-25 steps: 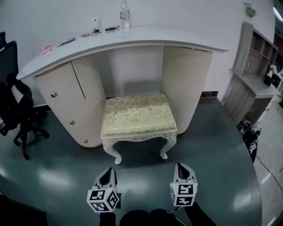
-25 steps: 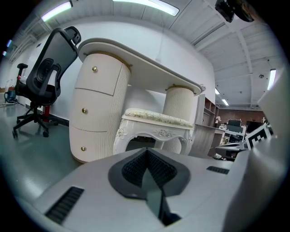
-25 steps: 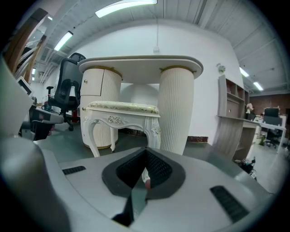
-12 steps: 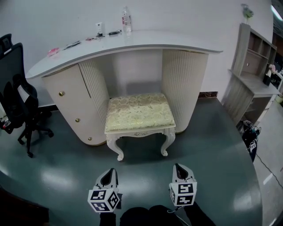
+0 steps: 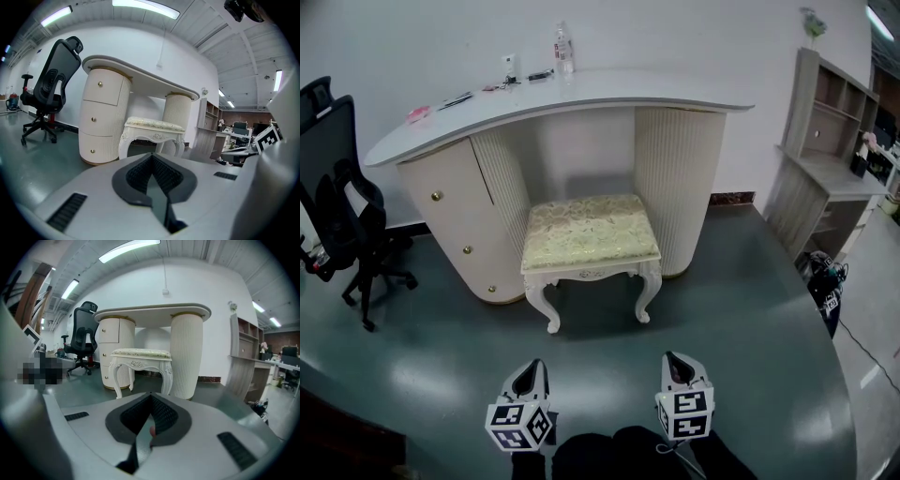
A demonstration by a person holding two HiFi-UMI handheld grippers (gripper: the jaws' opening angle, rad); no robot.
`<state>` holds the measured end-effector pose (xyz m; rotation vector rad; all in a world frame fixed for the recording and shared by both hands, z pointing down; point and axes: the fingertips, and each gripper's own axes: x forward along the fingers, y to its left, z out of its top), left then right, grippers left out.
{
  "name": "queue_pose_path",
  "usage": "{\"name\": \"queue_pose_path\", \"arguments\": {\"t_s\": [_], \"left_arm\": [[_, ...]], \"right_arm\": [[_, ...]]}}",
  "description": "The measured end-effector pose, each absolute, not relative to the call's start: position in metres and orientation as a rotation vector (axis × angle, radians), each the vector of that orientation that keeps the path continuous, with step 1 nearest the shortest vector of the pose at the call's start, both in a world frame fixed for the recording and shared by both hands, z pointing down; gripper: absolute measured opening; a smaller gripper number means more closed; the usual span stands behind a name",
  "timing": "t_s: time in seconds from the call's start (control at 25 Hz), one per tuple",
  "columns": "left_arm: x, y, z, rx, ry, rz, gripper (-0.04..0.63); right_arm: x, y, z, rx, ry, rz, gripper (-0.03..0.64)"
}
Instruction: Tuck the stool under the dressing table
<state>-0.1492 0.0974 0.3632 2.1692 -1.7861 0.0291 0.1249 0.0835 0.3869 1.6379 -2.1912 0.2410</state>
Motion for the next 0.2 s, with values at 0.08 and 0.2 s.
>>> {"name": "queue_pose_path", "arguments": {"t_s": [0.08, 0.2], "left_arm": [[-0.150, 0.107, 0.362, 2.164, -1.792, 0.027, 0.008], [-0.151, 0.124, 0.364, 2.161, -1.802, 0.024, 0.008]], "right_arm": [[0.125, 0.093, 0.385, 1.626, -2.199, 0.234, 0.005], [0.126, 0.110, 0.385, 1.620, -2.209, 0.217, 0.005]]}}
